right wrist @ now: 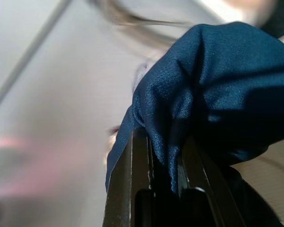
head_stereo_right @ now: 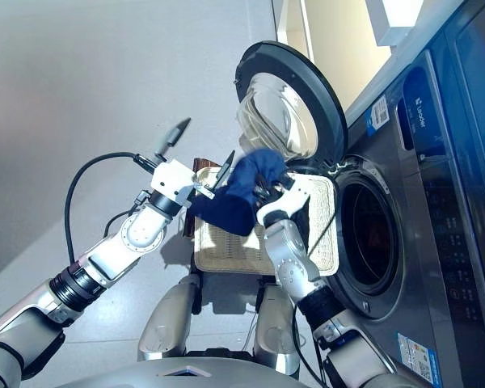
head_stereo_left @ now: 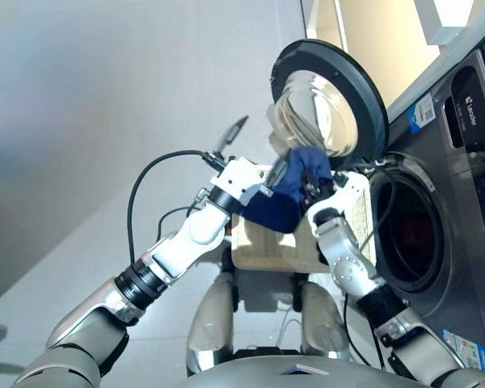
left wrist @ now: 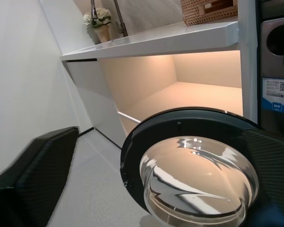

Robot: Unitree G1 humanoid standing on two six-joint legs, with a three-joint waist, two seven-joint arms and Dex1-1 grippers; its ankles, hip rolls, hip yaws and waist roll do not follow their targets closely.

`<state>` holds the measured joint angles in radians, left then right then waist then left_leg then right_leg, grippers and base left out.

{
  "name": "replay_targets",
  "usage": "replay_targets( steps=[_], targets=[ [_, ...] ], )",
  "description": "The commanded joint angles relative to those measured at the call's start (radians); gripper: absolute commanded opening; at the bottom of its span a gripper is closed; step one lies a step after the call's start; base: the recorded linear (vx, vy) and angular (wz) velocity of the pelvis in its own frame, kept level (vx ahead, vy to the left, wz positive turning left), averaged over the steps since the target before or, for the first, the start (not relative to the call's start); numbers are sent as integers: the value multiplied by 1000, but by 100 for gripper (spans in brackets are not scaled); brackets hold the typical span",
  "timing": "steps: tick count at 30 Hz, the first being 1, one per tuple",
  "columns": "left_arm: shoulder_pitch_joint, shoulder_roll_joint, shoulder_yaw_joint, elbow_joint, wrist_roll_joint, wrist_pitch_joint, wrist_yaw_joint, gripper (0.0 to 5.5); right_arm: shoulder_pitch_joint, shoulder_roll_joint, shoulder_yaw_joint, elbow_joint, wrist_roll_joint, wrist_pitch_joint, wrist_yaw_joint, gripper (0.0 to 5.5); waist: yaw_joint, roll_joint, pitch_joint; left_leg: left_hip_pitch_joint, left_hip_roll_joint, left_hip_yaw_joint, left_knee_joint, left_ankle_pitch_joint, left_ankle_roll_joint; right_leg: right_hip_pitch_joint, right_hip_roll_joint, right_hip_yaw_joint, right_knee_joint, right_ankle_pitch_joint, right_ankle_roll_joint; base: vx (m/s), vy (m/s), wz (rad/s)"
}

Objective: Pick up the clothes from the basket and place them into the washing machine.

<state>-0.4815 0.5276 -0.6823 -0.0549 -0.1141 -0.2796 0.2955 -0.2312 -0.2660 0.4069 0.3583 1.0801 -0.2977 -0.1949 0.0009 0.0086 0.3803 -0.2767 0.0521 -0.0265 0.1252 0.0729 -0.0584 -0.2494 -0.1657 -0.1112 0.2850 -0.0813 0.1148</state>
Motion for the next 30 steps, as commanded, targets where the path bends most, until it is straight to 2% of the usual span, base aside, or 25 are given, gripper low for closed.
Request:
replay_targets(
  steps=[1,10,16,21,25,30],
  targets=[
    [-30,1,15,-92,31,-81,32,550,-48,55,-60,-20,-58,-85,-21,0,2,-45,-25,17,2,44,67,-75,-34,20,-49,24,-127,120,67,0,0,0],
    [-53,-14,9,-89,4,-92,56,550,-113,82,-159,241,-86,-112,-122,0,14,-40,-23,5,1,33,71,-75,-37,24,-54,14,-131,118,67,0,0,0],
    [-78,-25,3,-90,-30,-100,63,550,-164,87,-213,420,-115,-98,-176,0,25,-41,-25,2,-3,25,82,-82,-37,29,-58,9,-126,115,68,0,0,0],
    [-129,-14,-42,-90,-13,-102,72,550,-274,9,-258,652,-344,-52,-321,0,38,-26,-6,-9,-9,13,97,-89,-31,12,-57,15,-93,104,68,0,0,0],
    [-150,-20,-67,-101,-33,-111,68,550,-349,-65,-279,770,-418,-11,-365,0,47,-10,12,-27,-16,-3,134,-99,-29,-6,-54,19,-41,77,61,0,0,0],
    [-159,-18,-79,-98,-32,-104,66,550,-387,-140,-294,821,-501,14,-429,0,50,10,43,-59,-17,-21,188,-114,-32,-39,-47,23,32,45,50,-17,-20,171]
  ],
)
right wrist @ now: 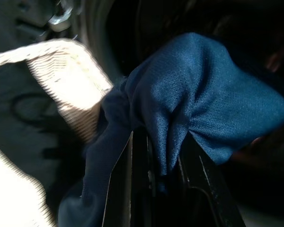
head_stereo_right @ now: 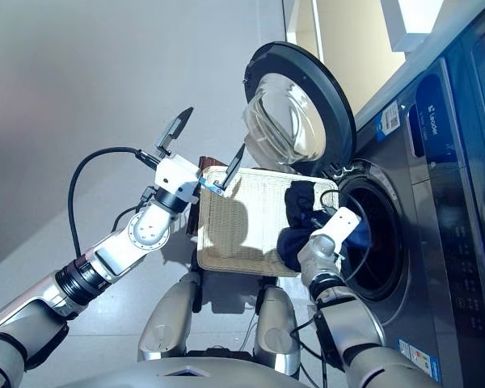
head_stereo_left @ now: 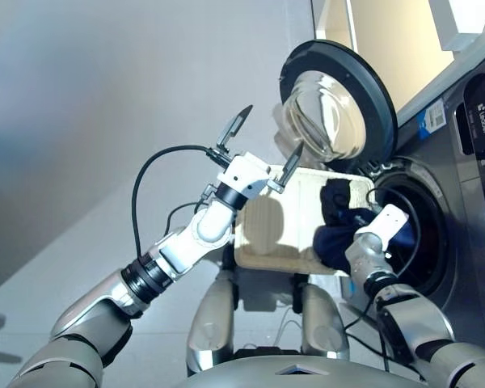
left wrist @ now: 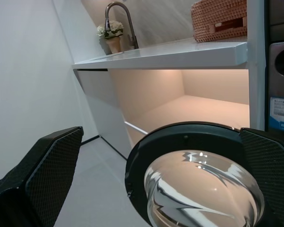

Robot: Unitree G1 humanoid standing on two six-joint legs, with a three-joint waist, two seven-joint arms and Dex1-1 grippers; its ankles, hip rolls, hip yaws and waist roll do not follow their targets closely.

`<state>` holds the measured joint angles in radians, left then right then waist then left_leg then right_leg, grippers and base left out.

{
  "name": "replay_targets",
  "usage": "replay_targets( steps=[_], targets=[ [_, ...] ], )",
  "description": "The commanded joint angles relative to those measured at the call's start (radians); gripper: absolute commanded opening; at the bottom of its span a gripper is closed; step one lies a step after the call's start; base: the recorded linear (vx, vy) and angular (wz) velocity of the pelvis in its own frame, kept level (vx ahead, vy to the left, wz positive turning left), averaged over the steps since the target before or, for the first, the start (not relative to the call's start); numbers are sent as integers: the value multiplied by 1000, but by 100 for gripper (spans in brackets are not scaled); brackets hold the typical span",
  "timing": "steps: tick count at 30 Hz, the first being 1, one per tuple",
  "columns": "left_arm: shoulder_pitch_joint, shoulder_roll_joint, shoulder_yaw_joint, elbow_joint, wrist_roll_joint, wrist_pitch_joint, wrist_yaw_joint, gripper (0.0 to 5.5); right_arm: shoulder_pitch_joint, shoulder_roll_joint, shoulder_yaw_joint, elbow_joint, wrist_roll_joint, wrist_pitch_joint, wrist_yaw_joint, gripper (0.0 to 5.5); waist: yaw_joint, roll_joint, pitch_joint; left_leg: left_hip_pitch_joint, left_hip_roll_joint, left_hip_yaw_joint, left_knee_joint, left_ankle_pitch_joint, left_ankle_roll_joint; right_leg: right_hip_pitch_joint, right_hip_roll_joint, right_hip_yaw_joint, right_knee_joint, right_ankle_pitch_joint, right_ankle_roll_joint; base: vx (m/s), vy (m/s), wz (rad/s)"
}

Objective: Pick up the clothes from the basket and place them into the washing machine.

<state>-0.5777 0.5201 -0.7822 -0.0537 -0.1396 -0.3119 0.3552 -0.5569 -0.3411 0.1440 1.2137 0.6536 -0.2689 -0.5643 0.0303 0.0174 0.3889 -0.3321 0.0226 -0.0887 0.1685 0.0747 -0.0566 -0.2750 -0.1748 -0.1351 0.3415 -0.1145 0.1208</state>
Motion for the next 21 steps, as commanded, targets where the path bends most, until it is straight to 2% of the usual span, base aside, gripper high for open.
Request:
replay_targets(
  steps=[1,7,11,15,17,21],
  targets=[
    [-65,-2,17,-100,-4,-72,7,550,-72,-98,-36,-27,-111,-4,-83,0,21,8,51,-20,12,37,168,-119,-35,-35,-32,48,4,69,40,-28,-29,289],
    [-49,19,20,-120,-8,-66,14,550,-121,-202,-71,25,-125,29,-127,0,27,24,80,-65,10,37,198,-124,-33,-95,-30,48,49,62,35,-5,-6,31],
    [-32,33,35,-155,-17,-59,21,550,-173,-311,-72,31,-132,48,-133,0,20,36,127,-121,9,42,214,-116,-33,-167,-27,60,77,65,31,-57,-13,-16],
    [-30,50,46,-183,-2,-55,32,550,-206,-376,-60,38,-137,53,-133,0,15,43,131,-203,7,47,241,-110,-32,-256,-27,71,112,66,27,-73,-11,-19],
    [-59,87,41,-233,56,-51,60,550,-241,-428,-48,45,-145,58,-140,0,7,51,131,-273,8,52,259,-106,-33,-332,-30,75,137,67,25,-65,2,8],
    [-66,93,57,-267,69,-52,94,550,-275,-472,-33,48,-168,75,-159,0,0,59,131,-348,8,60,283,-103,-34,-414,-30,86,168,68,22,-44,1,17]
  ],
)
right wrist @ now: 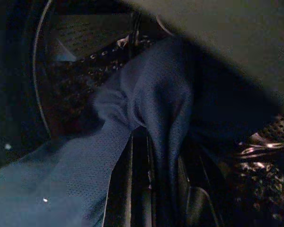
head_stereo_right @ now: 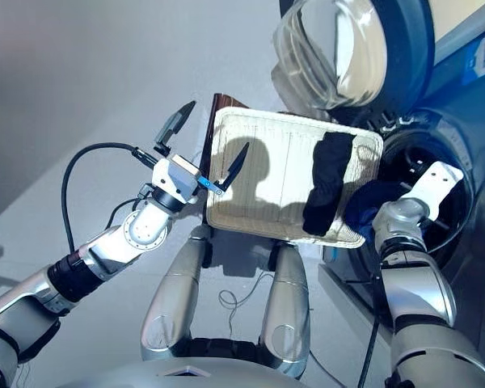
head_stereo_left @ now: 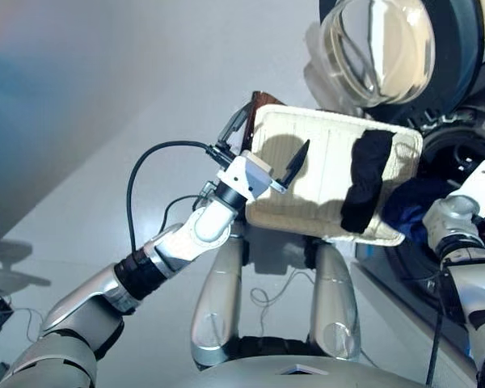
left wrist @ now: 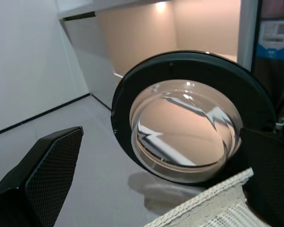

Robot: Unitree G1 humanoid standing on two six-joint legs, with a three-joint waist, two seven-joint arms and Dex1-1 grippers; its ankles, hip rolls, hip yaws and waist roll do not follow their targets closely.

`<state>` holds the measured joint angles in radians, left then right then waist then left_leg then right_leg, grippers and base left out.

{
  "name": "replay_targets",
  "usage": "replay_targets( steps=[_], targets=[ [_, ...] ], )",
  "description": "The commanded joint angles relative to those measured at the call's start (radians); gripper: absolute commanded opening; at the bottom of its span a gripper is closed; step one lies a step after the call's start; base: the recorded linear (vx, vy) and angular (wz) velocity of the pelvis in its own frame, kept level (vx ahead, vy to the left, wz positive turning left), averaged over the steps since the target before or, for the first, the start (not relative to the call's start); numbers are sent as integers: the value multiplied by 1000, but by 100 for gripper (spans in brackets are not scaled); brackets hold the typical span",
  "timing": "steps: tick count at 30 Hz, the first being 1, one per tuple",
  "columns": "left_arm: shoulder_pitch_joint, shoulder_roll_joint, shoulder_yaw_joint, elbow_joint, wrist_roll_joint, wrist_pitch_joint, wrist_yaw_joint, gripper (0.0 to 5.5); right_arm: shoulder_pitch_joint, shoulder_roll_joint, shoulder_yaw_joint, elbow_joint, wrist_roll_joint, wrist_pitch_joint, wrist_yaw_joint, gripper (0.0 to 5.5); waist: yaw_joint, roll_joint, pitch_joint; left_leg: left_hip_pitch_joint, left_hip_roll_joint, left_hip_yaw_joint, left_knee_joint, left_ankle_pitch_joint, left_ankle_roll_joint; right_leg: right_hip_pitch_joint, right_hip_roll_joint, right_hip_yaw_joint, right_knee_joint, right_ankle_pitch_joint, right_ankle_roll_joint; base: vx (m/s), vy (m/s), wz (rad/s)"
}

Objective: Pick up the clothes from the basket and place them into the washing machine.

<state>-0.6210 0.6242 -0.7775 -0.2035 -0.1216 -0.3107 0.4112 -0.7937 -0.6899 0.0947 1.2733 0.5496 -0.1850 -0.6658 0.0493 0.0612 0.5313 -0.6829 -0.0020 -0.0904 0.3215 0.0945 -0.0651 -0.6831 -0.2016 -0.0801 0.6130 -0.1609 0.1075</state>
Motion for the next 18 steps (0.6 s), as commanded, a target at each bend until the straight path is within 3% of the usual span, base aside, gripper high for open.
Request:
replay_targets(
  steps=[1,18],
  targets=[
    [-23,-12,54,-124,58,-50,54,550,-55,-140,26,-5,-79,0,-68,0,-18,17,-11,-15,35,64,130,-121,-26,-30,-4,30,-97,115,35,0,0,0],
    [-22,27,57,-157,111,-23,145,550,-202,-377,89,177,-161,125,-159,0,-23,44,-11,-209,31,78,176,-123,-28,-234,-4,59,-40,116,34,-3,0,0]
  ],
)
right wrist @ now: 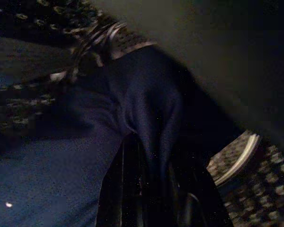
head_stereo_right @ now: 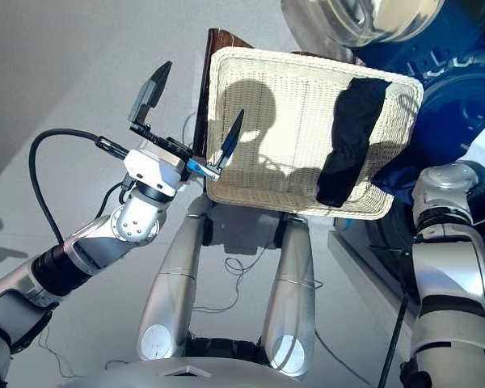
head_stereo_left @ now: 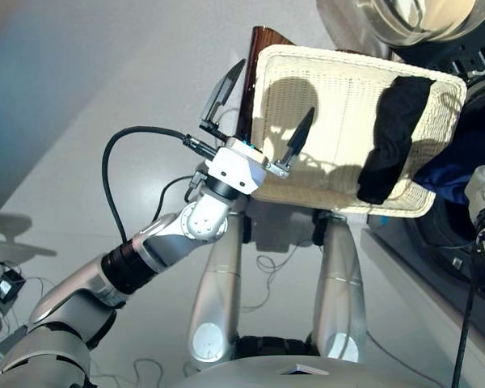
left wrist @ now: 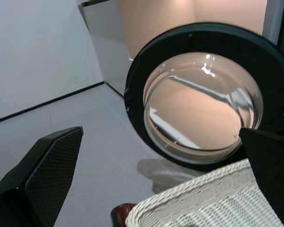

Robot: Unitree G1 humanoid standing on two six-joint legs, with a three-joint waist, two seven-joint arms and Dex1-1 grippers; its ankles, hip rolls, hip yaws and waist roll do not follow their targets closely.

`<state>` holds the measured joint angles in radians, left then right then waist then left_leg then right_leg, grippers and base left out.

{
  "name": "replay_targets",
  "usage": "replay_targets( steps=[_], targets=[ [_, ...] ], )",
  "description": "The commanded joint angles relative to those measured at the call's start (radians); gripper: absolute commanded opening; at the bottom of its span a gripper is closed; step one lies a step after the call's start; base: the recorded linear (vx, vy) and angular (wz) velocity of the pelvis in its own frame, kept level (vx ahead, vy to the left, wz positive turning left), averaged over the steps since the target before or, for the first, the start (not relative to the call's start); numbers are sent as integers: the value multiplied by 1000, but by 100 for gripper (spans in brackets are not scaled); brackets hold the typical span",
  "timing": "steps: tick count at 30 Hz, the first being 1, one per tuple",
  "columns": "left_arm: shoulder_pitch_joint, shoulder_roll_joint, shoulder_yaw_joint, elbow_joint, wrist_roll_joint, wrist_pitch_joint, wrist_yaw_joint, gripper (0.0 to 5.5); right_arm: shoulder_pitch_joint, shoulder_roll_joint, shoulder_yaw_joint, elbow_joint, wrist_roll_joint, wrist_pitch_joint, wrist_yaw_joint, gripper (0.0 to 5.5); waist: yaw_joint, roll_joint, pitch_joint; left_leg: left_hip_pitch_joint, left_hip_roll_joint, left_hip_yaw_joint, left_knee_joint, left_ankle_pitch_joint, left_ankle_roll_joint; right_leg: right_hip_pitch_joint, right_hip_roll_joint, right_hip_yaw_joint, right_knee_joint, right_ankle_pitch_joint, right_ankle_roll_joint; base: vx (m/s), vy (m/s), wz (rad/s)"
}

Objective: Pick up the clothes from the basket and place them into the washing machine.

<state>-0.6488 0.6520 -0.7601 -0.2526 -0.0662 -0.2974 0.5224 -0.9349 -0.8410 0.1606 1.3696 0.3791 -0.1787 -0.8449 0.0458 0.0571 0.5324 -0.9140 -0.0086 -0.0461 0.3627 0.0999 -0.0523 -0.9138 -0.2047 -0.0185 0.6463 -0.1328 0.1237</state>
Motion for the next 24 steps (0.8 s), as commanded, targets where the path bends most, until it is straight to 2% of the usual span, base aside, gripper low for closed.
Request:
replay_targets(
  steps=[1,10,16,22,23,24],
  targets=[
    [5,-1,39,-108,55,-36,34,550,-62,-227,23,81,10,118,21,0,-19,48,-12,21,38,34,136,-129,-40,-4,-1,-3,-73,88,18,0,0,0],
    [20,49,38,-120,57,-27,49,550,-67,-323,32,176,2,182,9,0,-23,58,-12,-43,37,39,157,-128,-41,-76,-4,9,-44,88,17,0,0,0],
    [33,59,36,-113,46,-30,45,550,-47,-312,28,186,28,185,49,0,-23,57,-12,-58,38,39,157,-123,-40,-92,-1,12,-40,88,13,0,0,0],
    [41,67,43,-117,47,-25,49,550,-72,-271,44,179,81,154,70,0,-24,51,-12,-57,39,44,154,-126,-40,-88,2,11,-50,90,13,0,0,0],
    [44,69,44,-116,49,-23,51,550,-75,-262,43,177,90,149,77,24,-24,50,-12,-55,39,44,153,-126,-39,-87,3,12,-52,90,12,0,0,0],
    [47,69,48,-118,48,-23,52,550,-75,-254,43,170,103,140,81,550,-25,48,-12,-54,39,45,155,-128,-39,-86,4,12,-52,91,12,0,0,0]
  ],
)
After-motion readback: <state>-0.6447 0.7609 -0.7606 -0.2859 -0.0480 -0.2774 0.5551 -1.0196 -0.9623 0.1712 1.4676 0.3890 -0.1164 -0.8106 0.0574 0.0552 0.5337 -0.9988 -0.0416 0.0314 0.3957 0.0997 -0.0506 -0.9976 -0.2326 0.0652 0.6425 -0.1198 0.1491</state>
